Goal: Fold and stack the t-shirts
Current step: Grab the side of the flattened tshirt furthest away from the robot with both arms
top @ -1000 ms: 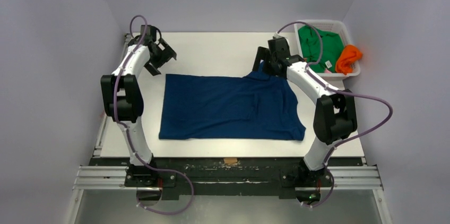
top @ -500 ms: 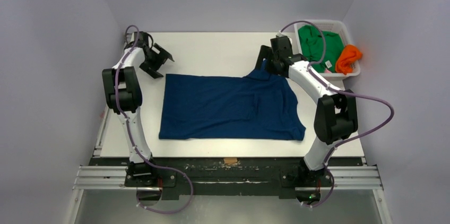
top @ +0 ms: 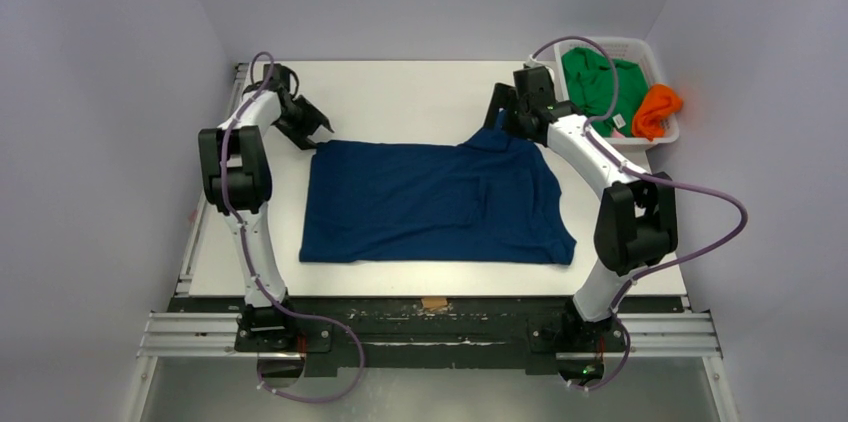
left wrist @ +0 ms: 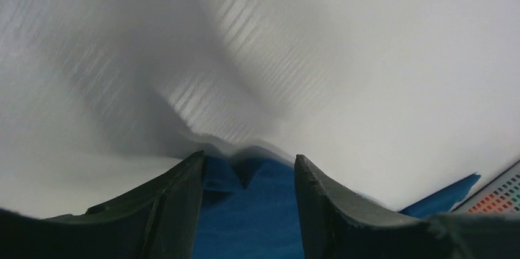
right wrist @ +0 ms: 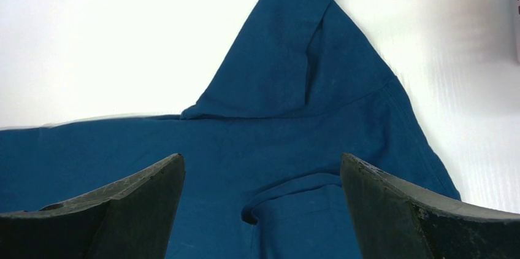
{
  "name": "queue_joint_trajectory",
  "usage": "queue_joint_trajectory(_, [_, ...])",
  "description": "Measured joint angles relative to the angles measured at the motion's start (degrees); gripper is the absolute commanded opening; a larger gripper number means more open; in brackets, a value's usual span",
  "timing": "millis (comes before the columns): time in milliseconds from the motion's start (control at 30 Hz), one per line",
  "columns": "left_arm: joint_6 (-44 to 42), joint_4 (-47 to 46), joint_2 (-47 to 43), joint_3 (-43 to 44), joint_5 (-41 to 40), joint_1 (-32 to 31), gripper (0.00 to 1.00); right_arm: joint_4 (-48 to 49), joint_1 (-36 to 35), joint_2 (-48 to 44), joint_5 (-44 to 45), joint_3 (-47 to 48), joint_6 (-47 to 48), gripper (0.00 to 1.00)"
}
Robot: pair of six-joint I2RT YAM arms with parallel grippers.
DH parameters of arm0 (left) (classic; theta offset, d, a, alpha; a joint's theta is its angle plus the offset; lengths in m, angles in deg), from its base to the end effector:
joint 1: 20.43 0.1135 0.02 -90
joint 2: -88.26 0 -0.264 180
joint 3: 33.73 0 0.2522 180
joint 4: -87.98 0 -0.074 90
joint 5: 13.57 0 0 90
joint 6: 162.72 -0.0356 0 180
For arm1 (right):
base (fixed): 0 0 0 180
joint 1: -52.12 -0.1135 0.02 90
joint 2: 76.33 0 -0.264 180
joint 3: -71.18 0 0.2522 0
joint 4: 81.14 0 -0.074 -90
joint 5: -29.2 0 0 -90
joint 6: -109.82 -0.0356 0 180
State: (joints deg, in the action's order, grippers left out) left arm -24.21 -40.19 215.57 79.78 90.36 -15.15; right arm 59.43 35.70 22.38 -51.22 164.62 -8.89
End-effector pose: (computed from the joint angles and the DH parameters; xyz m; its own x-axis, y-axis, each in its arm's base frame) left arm 0.4685 0.0347 0.1644 -0.6081 -0.7863 -0.1091 -0.6731 0.5835 -0.4544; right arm 0.3745 0.1042 0.2745 -0.6711 0.2960 -0.6796 0.1792 0.9544 0.2388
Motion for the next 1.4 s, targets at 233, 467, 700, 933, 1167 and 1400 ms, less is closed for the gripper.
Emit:
queue_joint_trajectory(233, [-3.98,10.78,0.39,4.68,-4.09,-2.45,0.4,0.0,0.44,-0.04,0.2,-0.5,0.74,0.95])
queue_joint_trajectory(467, [-6.12,16.11,1.38,7.76,-8.17,-3.43,0.24,-0.02,0.74,-1.05,0.22,-2.54,1.42,0.95])
queue_joint_trajectory(700, [-6.69,18.73,4.83,12.11,-10.64,-3.52,0.26,-0.07,0.96,-3.87,1.11,-4.02,1.79,0.95])
queue_joint_trajectory(933, [-7.72,19.63,5.16,12.33,-11.89,-3.56,0.0,0.02,1.25,-4.72,1.7,-4.61,1.79,0.95])
queue_joint_trajectory(1167, [-8.66,17.9,5.2,11.74,-11.58,-3.65,0.0,0.0,1.46,-4.72,2.91,-5.14,1.97,0.95])
queue_joint_trajectory(1400, [-8.79,14.6,1.01,6.86,-11.45,-4.07,0.0,-1.36,2.1,1.88,4.76,2.71,1.64,0.92])
